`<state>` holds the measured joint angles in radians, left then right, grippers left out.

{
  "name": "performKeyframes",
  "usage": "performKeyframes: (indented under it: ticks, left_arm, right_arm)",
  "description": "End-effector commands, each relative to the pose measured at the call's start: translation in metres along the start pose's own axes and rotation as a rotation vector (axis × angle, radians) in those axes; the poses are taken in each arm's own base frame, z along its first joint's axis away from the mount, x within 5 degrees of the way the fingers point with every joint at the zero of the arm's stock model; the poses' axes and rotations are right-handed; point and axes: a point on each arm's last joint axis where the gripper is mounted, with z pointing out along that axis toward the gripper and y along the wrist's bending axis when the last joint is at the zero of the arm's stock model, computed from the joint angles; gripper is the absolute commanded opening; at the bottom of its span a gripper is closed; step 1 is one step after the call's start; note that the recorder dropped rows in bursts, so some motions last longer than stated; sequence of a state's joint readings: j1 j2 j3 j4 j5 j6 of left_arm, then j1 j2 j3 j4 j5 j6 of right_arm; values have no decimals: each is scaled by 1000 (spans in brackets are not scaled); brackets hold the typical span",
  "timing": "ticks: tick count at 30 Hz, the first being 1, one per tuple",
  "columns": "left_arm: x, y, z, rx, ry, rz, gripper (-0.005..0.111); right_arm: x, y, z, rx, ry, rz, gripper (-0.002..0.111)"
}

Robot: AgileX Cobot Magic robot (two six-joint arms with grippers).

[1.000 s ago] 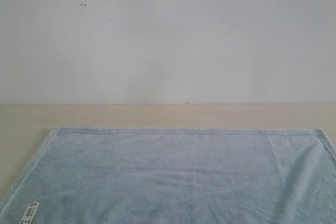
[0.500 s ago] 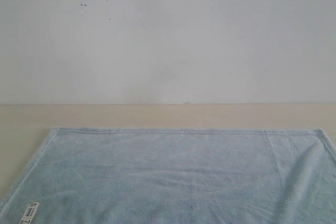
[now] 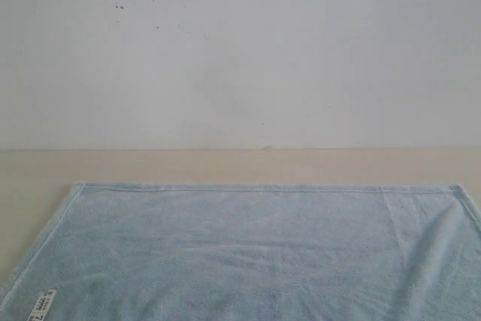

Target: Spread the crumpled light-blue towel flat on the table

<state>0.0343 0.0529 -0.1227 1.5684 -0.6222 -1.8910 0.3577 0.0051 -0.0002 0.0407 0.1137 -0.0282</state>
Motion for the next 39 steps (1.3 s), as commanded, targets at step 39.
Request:
performKeyframes:
  ticks: [39]
  left_arm:
    - [-36,2,-12,-145,-294,195,4]
  right_arm:
    - [-1,0,0,0,-10,0,0]
